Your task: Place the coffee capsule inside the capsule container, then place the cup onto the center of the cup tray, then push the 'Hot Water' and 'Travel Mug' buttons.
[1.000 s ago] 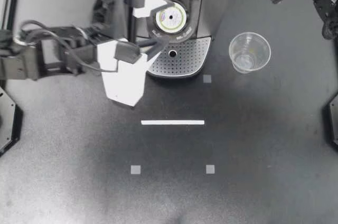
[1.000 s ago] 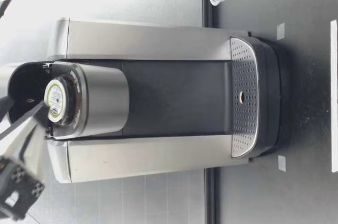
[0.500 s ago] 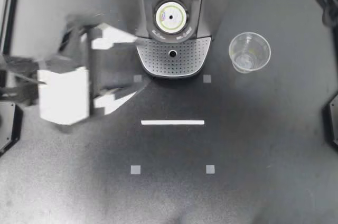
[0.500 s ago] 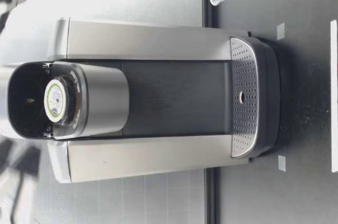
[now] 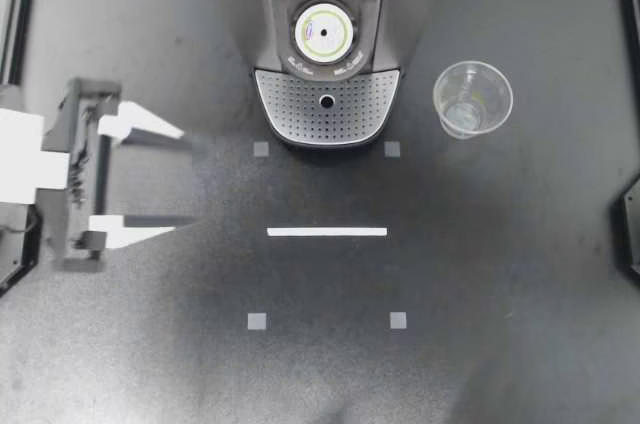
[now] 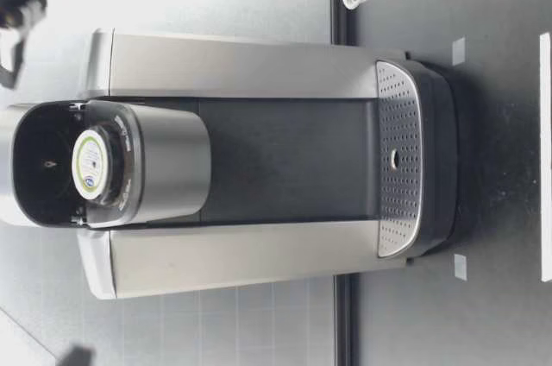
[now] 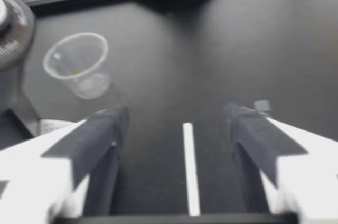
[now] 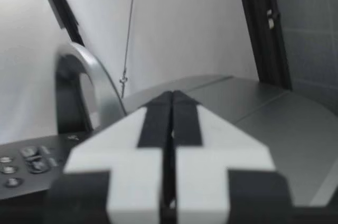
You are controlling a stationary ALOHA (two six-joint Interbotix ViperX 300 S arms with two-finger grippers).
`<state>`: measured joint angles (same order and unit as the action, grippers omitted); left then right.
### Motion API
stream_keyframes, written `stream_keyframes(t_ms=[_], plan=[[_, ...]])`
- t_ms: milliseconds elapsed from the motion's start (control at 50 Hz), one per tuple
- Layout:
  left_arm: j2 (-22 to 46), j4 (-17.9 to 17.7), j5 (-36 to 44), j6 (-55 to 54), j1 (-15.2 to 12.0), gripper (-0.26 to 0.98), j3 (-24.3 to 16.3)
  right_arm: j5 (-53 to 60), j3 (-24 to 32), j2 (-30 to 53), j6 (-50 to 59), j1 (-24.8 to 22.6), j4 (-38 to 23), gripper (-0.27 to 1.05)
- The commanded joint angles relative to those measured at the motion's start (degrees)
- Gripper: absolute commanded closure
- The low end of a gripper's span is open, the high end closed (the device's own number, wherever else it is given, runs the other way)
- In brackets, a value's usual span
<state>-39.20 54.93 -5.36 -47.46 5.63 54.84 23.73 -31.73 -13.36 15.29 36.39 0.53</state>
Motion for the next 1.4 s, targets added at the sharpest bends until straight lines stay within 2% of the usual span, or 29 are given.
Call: stream_keyframes(t_ms=[0,140,360,760,1380], plan=[[-1.0,-0.4,1.4,-0.4,0.0,0.2,0.3,0.3,2.5,0.5,0.2,0.4,-0.1,0.7],[-1.3,-1.6,2.0,-0.4,0.0,0.25,1.1,0.4,3.8,1.9,0.2,-0.4,-0.1,0.7],[-1.3,-1.7,1.8,-0.4,0.0,0.25,1.2,0.3,5.1,3.6,0.2,-1.7,-0.4,0.7],[-2.2,-1.7,1.7,-0.4,-0.1,0.25,1.3,0.3,4.5,1.2,0.1,-4.7,-2.3,0.7],[-2.7,-1.7,1.7,-0.4,-0.4,0.25,1.4,0.7,-4.0,-5.1,0.4,-11.8,-2.6,0.7]])
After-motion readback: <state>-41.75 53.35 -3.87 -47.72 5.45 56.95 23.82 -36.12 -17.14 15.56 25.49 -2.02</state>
